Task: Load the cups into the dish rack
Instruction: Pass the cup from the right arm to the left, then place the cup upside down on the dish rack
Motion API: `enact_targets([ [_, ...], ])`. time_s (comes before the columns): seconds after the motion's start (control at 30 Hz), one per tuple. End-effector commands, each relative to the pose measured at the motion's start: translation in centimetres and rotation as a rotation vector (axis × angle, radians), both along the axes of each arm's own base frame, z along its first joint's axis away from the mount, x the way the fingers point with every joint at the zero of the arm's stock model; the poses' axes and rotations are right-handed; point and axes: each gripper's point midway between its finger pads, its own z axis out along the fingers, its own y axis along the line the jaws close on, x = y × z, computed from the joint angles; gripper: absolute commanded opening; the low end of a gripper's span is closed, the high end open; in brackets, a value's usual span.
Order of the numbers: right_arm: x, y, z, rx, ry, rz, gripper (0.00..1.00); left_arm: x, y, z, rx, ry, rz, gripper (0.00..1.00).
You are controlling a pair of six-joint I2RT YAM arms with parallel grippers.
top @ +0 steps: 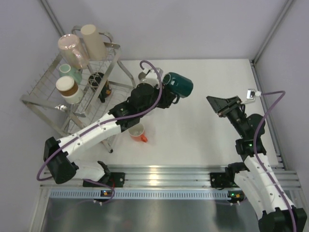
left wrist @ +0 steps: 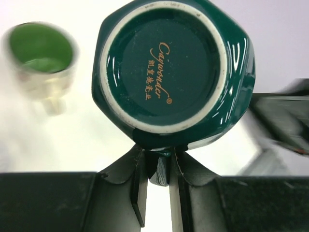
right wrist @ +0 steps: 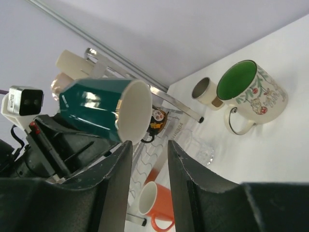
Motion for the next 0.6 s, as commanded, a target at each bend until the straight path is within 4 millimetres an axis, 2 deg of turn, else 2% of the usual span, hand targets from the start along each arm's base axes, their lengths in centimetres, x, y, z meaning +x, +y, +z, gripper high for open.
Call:
enact_targets([
  [0.0,-0.6,-0.3,0.5,-0.071,-0.008,-0.029,0.36,2.6,5.7,1.8,0.160,-0.121,0.261,0.00],
  [0.07,-0.8,-0.6,0.8,-0.089,-0.019,-0.045,0.36,3.6,9.0,-0.2,0.281,-0.114,0.412,0.00],
  [0.13,-0.9,-0.7,1.0,-0.106,-0.018,-0.051,0.35,4.1,11.5,-1.0,0.373,-0.110,0.533,0.00],
  [0.17,-0.9,-0.7,1.1,-0.112,-0.020,-0.050,0.35,4.2,14.0,-2.0,0.468,-0.091,0.641,0.00],
  [0.2,-1.0,-0.8,1.4,-0.116,-0.025,-0.051,0.35,4.4,14.8,-2.5,0.500,-0.077,0.691,0.00],
  [0.27,-1.1,-0.8,1.4,-0.126,-0.022,-0.054,0.35,4.3,15.8,-2.8,0.534,-0.058,0.742,0.00],
  [0.47,-1.2,-1.1,1.7,-0.144,-0.022,-0.067,0.35,4.2,15.6,-5.3,0.495,0.029,0.775,0.00],
  [0.57,-1.3,-1.3,2.0,-0.168,-0.026,-0.080,0.35,4.4,16.4,-6.4,0.479,0.083,0.792,0.00],
])
